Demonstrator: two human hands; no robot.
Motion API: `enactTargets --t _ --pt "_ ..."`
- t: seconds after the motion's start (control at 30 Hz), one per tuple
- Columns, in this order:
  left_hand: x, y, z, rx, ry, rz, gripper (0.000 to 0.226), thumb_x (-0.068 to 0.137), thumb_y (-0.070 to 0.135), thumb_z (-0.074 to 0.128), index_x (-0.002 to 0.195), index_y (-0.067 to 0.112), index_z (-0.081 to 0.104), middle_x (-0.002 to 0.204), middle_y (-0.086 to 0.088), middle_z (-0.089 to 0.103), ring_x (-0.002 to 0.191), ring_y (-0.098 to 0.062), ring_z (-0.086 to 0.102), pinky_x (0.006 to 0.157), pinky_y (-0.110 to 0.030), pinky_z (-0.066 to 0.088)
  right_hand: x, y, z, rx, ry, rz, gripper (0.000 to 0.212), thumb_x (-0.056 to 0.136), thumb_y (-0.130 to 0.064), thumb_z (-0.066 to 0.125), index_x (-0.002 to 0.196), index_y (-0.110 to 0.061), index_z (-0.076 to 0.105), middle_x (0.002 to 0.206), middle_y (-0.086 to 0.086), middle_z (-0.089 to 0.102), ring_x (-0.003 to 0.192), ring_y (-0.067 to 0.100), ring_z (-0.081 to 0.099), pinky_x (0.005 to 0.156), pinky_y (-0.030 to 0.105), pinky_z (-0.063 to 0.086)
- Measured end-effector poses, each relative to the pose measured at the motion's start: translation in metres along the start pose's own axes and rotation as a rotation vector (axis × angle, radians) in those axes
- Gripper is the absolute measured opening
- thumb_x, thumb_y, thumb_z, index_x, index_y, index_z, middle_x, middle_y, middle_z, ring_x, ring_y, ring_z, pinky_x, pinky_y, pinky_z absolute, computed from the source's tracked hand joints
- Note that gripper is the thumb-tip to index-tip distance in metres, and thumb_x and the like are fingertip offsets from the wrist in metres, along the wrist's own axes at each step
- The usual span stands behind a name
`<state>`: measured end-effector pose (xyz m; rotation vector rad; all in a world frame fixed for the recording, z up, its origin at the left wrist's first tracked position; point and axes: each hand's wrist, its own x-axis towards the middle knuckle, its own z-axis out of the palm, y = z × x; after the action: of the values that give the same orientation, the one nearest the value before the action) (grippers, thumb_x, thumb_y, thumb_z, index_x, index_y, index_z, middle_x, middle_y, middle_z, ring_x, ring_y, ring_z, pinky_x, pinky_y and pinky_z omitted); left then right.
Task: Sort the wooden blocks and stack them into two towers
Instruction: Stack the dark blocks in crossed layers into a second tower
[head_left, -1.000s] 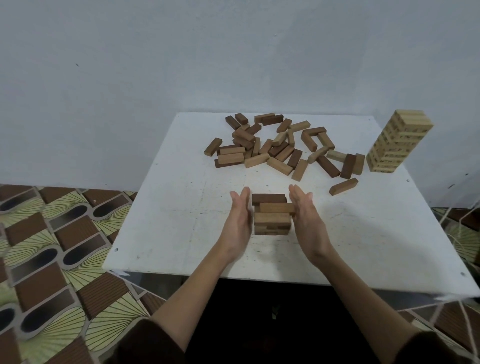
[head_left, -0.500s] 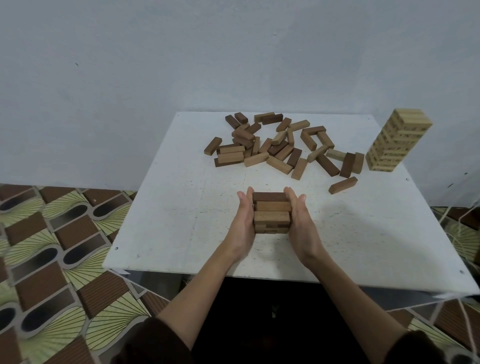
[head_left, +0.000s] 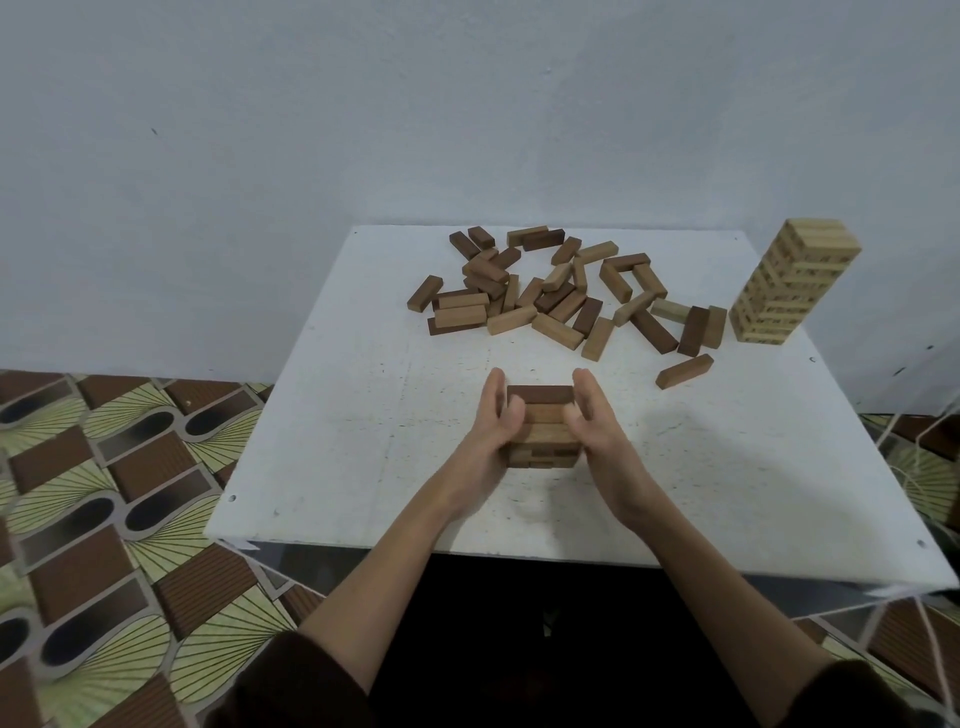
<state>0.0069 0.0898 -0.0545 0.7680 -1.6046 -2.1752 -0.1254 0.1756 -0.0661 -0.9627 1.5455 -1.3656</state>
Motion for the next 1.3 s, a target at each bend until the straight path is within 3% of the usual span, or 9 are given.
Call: enactTargets --t 0.1,0.23,0.33,0.43,0.67,0.83,1.03,1.2,1.3 --pt "-0.001 0.001 -0.016 0.303 -0.016 0.037 0.128 0.055 0.056 0.083 0.148 0.038 -0.004 0.157 0.017 0.0 0.144 -0.007 0.01 0.114 -0.035 0.028 0.002 -0.005 -0.02 -0.183 -0.046 0.002 0.103 0.066 -0.045 0.075 0.147 -0.036 0.012 0.15 -0.024 0.02 0.134 -0.004 0.019 0.109 0.022 0.017" --pt "0.007 0.009 -0.024 0.504 -0.043 0.099 0.12 0.063 0.029 0.084 0.147 0.033 -0.001 0.151 0.011 0.02 0.137 -0.003 0.022 0.105 -0.012 0.023 0.01 -0.01 -0.032 -0.419 -0.146 -0.066 0.117 0.058 -0.045 0.081 0.148 -0.036 0.006 0.135 -0.036 0.023 0.12 -0.025 0.023 0.096 0.001 0.015" --pt "0.012 0.013 -0.025 0.585 -0.036 0.098 0.119 0.066 0.013 0.085 0.147 0.033 0.0 0.144 0.007 0.028 0.131 -0.006 0.03 0.086 0.002 0.032 0.017 -0.013 -0.035 -0.481 -0.171 -0.062 0.117 0.059 -0.039 0.083 0.148 -0.035 0.006 0.138 -0.023 0.028 0.124 -0.011 0.026 0.089 -0.003 0.017" --pt "0.016 0.014 -0.024 0.625 -0.027 0.108 0.118 0.065 0.01 0.085 0.146 0.033 0.002 0.137 0.005 0.032 0.123 -0.006 0.035 0.077 0.007 0.033 0.02 -0.017 -0.035 -0.519 -0.195 -0.079 0.116 0.063 -0.03 0.086 0.148 -0.032 0.007 0.135 -0.019 0.033 0.119 -0.013 0.031 0.088 -0.004 0.017" --pt "0.02 0.014 -0.025 0.627 -0.011 0.119 0.12 0.064 0.011 0.086 0.146 0.032 0.0 0.13 0.001 0.04 0.124 -0.011 0.041 0.094 -0.009 0.032 0.024 -0.022 -0.036 -0.556 -0.183 -0.091 0.11 0.064 -0.026 0.086 0.147 -0.029 0.014 0.124 -0.016 0.042 0.119 -0.002 0.037 0.086 -0.005 0.021" --pt "0.021 0.01 -0.025 0.636 0.02 0.134 0.119 0.065 0.009 0.085 0.147 0.031 0.001 0.126 0.002 0.041 0.119 -0.008 0.043 0.085 0.002 0.035 0.022 -0.022 -0.035 -0.55 -0.179 -0.077 0.107 0.066 -0.022 0.085 0.147 -0.028 0.016 0.118 -0.021 0.044 0.113 -0.005 0.041 0.086 -0.004 0.023" --pt "0.023 0.008 -0.025 0.613 0.046 0.099 0.119 0.065 0.006 0.084 0.147 0.03 0.002 0.124 0.004 0.042 0.119 -0.006 0.042 0.089 -0.002 0.033 0.024 -0.022 -0.033 -0.551 -0.161 -0.013 0.107 0.066 -0.016 0.085 0.147 -0.026 0.015 0.111 -0.026 0.039 0.115 0.004 0.039 0.105 0.023 0.022" --pt "0.024 0.005 -0.026 0.601 0.062 0.099 0.117 0.065 0.006 0.084 0.146 0.031 0.003 0.124 0.004 0.044 0.121 -0.008 0.043 0.084 0.004 0.033 0.024 -0.021 -0.032 -0.527 -0.16 0.007 0.106 0.067 -0.012 0.083 0.147 -0.024 0.014 0.112 -0.026 0.039 0.114 0.004 0.039 0.105 0.021 0.023" --pt "0.022 0.004 -0.025 0.59 0.066 0.109 0.118 0.066 0.005 0.083 0.146 0.031 0.002 0.127 0.006 0.043 0.123 -0.008 0.041 0.083 0.004 0.034 0.022 -0.018 -0.032 -0.502 -0.154 0.009 0.106 0.068 -0.013 0.083 0.148 -0.024 0.013 0.115 -0.023 0.04 0.119 0.005 0.036 0.096 0.006 0.026"
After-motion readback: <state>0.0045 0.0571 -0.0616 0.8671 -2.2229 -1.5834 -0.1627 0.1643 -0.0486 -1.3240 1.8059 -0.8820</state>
